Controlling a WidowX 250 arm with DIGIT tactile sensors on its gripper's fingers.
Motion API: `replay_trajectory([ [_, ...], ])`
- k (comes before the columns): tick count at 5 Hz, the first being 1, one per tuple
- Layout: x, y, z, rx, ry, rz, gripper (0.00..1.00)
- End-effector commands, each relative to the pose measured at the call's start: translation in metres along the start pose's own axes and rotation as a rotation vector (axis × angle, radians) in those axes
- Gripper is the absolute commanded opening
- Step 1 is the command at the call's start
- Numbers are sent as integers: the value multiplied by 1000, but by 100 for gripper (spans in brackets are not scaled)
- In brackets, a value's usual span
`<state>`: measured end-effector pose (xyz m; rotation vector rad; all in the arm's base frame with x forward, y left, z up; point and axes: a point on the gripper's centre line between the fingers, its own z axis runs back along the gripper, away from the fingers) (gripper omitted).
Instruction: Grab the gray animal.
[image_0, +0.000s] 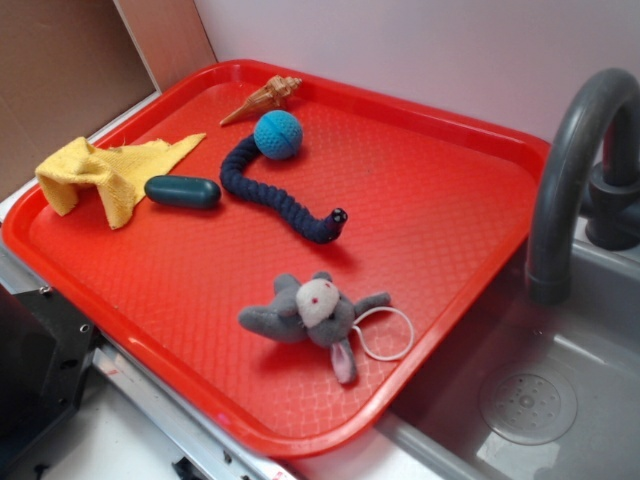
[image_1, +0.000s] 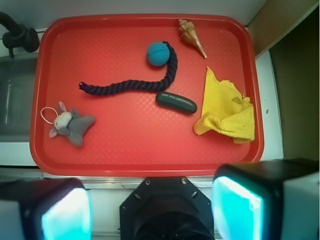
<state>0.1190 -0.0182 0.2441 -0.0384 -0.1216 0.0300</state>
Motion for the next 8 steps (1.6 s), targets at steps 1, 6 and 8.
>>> replay_trajectory([
  [1, 0, 0, 0, 0, 0, 0, 100],
  [6, 48, -95, -73, -119, -62, -799, 100],
  [8, 42, -127, -119, -107, 65, -852, 100],
])
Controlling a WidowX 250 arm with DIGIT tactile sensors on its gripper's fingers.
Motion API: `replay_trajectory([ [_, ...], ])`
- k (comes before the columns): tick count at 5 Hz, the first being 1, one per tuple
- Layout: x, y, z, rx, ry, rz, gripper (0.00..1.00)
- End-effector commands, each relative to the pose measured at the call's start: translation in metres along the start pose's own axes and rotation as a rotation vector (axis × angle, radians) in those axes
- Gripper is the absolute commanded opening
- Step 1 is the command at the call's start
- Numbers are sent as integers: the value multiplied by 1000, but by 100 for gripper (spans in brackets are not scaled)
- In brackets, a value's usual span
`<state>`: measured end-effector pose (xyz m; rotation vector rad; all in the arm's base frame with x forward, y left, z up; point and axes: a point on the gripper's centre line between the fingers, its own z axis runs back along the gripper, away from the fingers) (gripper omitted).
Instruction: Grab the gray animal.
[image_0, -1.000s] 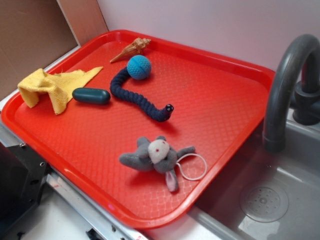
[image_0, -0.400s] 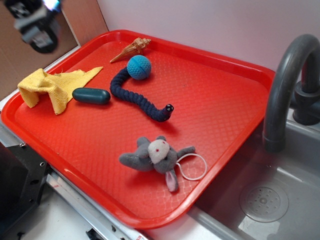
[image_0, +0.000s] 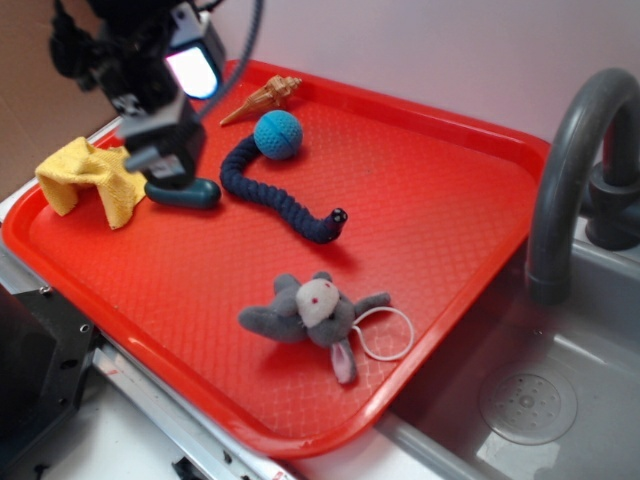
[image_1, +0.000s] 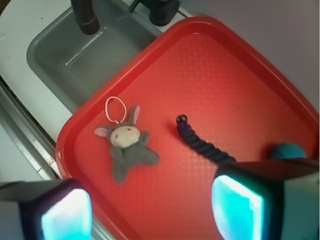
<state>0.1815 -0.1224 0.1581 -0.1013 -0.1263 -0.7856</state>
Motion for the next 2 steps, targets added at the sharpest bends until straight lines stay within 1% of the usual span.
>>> replay_trajectory([
  [1, 15, -21, -50, -24, 123, -56, 100],
  [2, 16, -26, -74, -4, 228, -88, 100],
])
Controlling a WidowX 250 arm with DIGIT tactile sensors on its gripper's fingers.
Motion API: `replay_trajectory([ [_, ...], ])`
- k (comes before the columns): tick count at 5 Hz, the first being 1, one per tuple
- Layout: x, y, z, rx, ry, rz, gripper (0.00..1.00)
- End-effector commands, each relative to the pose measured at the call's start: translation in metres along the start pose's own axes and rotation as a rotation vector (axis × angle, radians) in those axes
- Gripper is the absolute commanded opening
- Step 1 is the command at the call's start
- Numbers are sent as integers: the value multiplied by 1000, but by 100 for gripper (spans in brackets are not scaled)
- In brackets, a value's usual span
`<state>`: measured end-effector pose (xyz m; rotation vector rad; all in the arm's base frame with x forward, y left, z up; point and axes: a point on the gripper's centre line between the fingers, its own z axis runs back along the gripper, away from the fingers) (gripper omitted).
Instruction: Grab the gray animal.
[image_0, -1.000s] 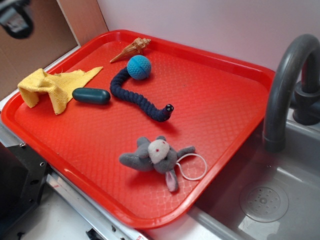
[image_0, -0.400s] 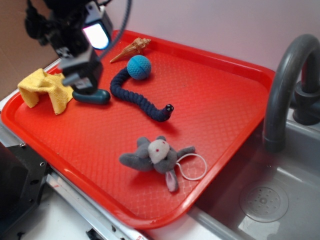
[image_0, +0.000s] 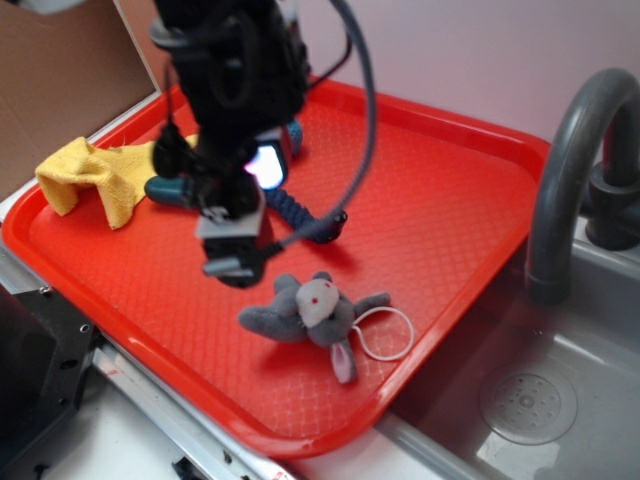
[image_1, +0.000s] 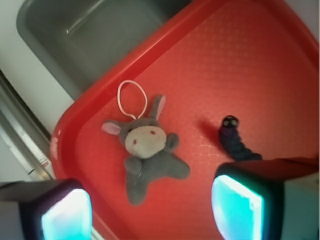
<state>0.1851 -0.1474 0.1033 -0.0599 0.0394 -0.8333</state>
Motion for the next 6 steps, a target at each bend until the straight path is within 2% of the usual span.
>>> replay_trajectory([
  [1, 5, -7, -34, 15, 116, -21, 100],
  [2, 5, -7, -51, 38, 189, -81, 100],
  [3, -2, 0, -59, 54, 257, -41, 100],
  [4, -2, 2, -66, 14, 269, -69, 100],
  [5, 1, -1, -69, 27, 335, -82, 0],
  [6, 2, -1, -70, 32, 349, -79, 0],
])
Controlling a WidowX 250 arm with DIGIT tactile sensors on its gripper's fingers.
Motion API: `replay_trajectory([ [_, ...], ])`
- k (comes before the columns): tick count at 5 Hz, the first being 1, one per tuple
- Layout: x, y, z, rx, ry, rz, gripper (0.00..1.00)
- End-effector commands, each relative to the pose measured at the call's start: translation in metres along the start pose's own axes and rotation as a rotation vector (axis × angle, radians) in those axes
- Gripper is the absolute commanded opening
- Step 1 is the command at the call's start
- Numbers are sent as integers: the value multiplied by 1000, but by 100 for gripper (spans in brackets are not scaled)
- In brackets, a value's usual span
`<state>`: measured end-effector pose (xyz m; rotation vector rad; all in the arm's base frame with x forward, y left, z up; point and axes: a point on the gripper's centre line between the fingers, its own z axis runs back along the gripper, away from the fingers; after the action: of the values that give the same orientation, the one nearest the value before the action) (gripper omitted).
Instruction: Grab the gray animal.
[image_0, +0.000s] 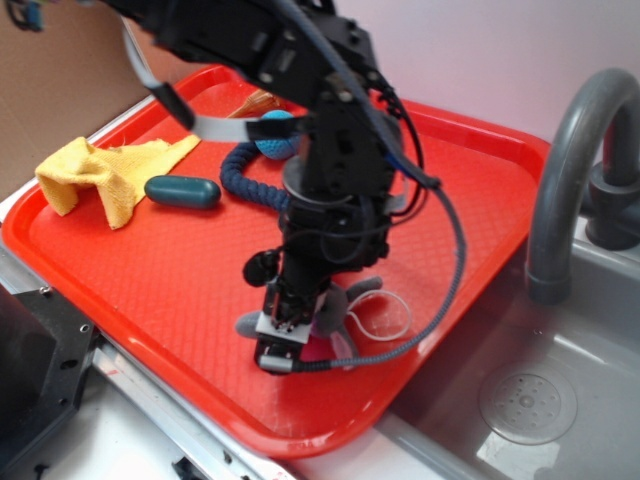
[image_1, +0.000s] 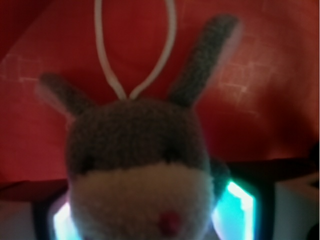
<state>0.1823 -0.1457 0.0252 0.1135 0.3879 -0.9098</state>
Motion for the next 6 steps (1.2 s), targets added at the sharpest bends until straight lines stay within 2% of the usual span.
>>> replay_trajectory([
  [1, 2, -5, 11, 19, -33, 11, 0],
  [2, -14, -3, 40, 45, -129, 99, 0],
  [3, -49, 11, 81, 9, -315, 256, 0],
  [5, -121, 27, 133, -29, -546, 512, 0],
  [6, -144, 28, 143, -14, -572, 650, 0],
])
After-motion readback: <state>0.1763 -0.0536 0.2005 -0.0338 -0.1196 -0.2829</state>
